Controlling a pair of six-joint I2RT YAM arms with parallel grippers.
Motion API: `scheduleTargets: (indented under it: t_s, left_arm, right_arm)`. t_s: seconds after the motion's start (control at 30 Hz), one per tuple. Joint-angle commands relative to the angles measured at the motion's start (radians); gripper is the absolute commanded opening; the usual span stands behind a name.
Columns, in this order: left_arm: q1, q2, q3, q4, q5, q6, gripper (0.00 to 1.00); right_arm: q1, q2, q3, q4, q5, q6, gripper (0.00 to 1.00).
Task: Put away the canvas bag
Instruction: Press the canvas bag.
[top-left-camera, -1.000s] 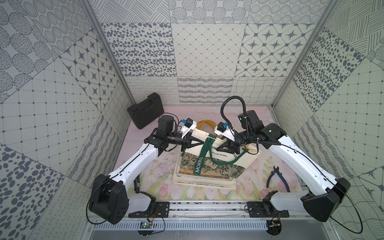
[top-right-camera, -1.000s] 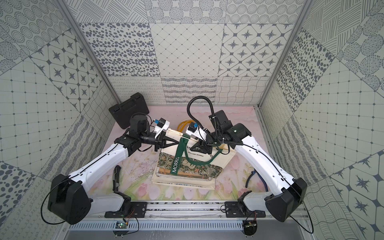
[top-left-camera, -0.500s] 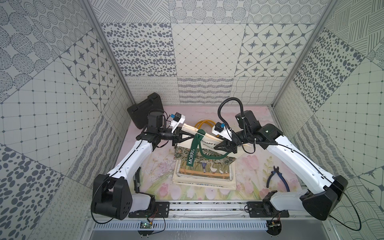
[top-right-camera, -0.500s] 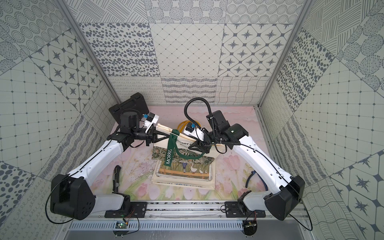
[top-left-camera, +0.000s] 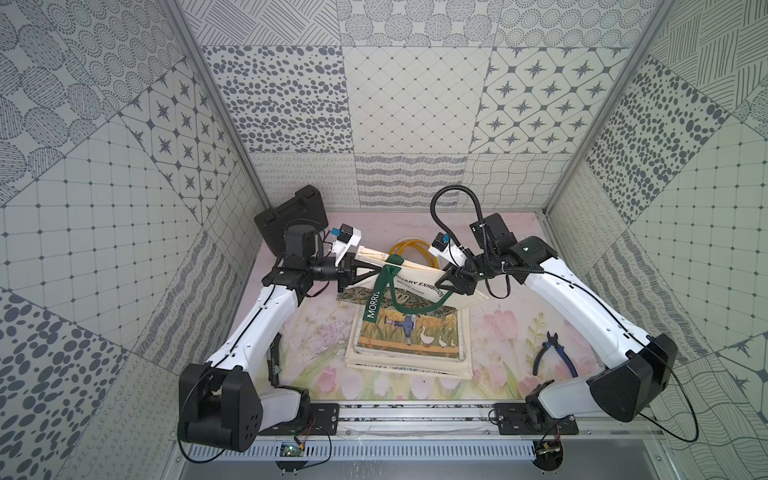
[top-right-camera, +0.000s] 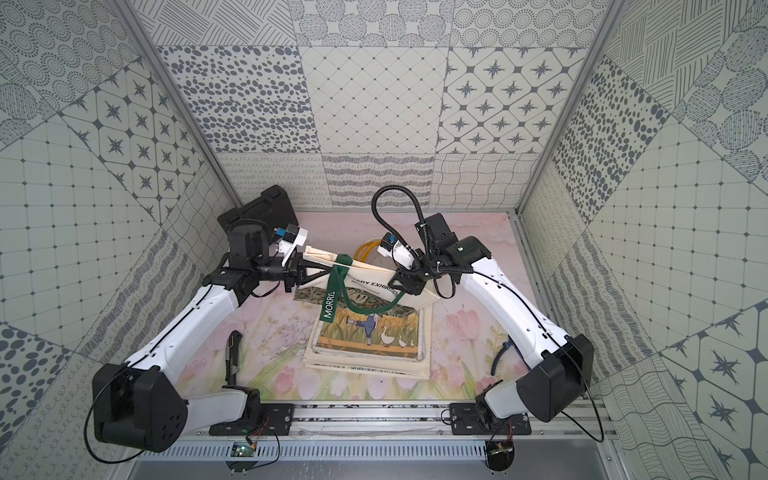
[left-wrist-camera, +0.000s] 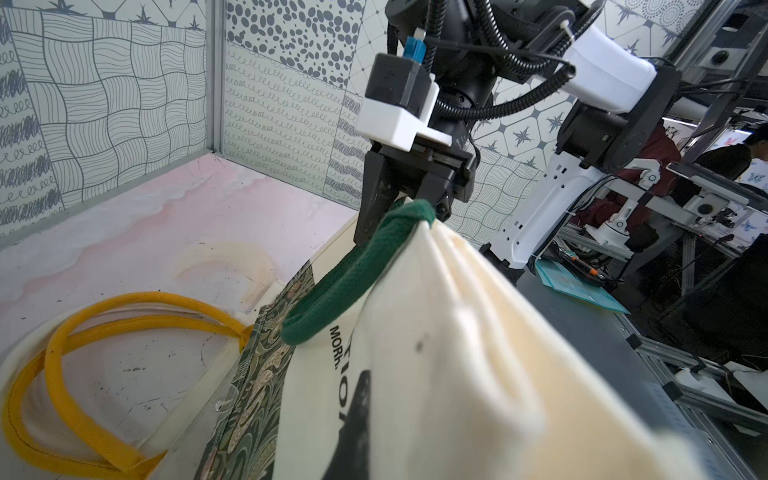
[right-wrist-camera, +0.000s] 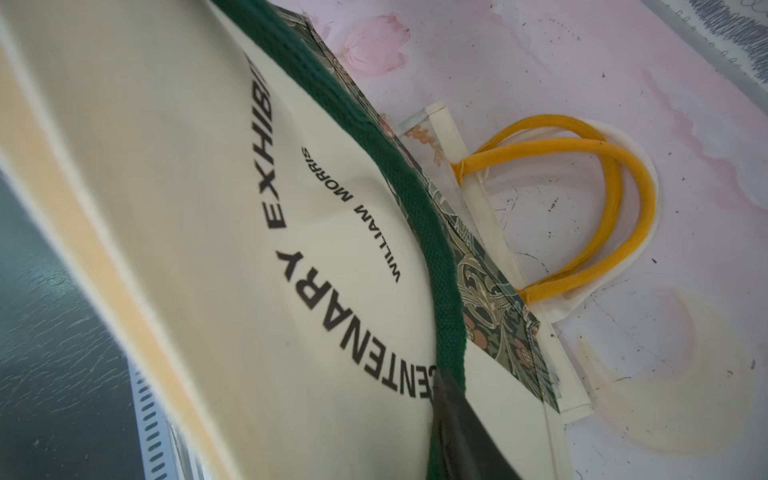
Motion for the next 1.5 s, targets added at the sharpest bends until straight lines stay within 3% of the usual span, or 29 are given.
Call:
scheduleTargets:
  t_s: [0.0, 0.27, 0.5, 0.77, 1.07, 1.33, 1.47]
  left_arm:
    - [0.018, -0.002, 0.032, 0.05, 0.194, 0.026, 0.0]
    - [0.035, 0.044, 0.098, -0.042, 0.169, 0.09, 0.0]
    - [0.037, 0.076, 0.163, -0.255, 0.132, 0.262, 0.0]
    - [0.037, 0.074, 0.159, -0.26, 0.131, 0.266, 0.0]
    - [0.038, 0.072, 0.163, -0.267, 0.121, 0.264, 0.0]
    - [0.037, 0.072, 0.162, -0.27, 0.113, 0.265, 0.0]
    - [0.035, 0.074, 0.162, -0.271, 0.118, 0.265, 0.0]
  right_arm:
    - [-0.012, -0.005, -0.011, -0.124, 0.076, 0.012, 0.41]
    - [-0.007, -0.089, -0.089, -0.147, 0.067, 0.033, 0.4]
    - [-0.006, -0.141, -0.129, -0.147, 0.078, 0.066, 0.43]
    - [-0.007, -0.207, -0.234, -0.074, -0.079, 0.126, 0.53]
    - [-0.006, -0.25, -0.287, -0.055, -0.103, 0.146, 0.57]
    - [-0.005, -0.266, -0.291, -0.083, -0.011, 0.14, 0.5]
    - [0.001, -0.289, -0.313, -0.047, 0.041, 0.146, 0.34]
